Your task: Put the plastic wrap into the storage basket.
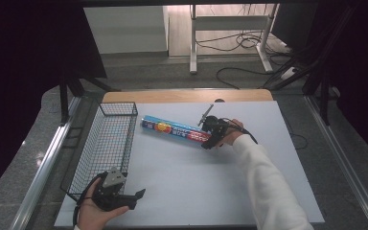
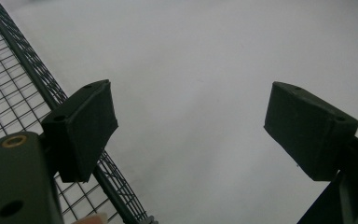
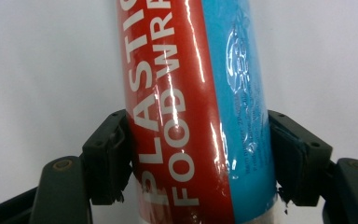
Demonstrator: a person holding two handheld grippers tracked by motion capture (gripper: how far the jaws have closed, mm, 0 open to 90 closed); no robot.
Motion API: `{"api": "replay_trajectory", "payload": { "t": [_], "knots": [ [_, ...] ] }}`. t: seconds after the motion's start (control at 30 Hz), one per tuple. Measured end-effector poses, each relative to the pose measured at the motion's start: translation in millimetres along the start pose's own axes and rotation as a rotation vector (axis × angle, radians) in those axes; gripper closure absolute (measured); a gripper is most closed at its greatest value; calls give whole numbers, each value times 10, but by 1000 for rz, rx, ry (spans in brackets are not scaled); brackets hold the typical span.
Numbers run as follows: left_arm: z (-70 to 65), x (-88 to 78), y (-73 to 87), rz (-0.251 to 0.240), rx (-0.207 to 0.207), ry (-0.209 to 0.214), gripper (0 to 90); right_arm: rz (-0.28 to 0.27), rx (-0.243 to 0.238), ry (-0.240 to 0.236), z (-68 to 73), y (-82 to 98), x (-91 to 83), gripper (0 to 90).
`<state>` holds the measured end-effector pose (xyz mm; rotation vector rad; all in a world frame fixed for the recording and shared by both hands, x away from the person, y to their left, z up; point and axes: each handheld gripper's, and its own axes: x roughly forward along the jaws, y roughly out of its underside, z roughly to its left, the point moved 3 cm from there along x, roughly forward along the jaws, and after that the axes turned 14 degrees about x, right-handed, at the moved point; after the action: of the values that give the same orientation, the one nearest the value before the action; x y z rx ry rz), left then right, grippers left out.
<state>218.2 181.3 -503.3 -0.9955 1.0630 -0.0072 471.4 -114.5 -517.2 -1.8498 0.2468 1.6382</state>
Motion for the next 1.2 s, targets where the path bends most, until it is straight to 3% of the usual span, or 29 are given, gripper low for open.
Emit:
{"api": "replay_trajectory", "payload": {
  "t": [0.2,0.37,0.67,0.73,0.77,0.97,1.2],
  "knots": [
    [-6,-2,4,-1,-2,1,168,21,23,-7,72,66,-34,307],
    [-7,-11,5,-3,-4,1,168,13,48,0,159,247,-104,312],
    [-20,-31,-30,-24,-7,0,167,12,119,14,371,825,-333,314],
    [-31,-29,-42,-27,0,4,167,19,147,22,439,1045,-422,314],
    [-38,-27,-48,-28,1,5,167,19,147,22,439,1045,-422,314],
    [-62,-22,-72,-34,7,11,167,20,209,23,576,1534,-617,314],
    [-86,-14,-97,-38,8,20,167,18,241,36,706,1860,-745,313]
  ]
}}
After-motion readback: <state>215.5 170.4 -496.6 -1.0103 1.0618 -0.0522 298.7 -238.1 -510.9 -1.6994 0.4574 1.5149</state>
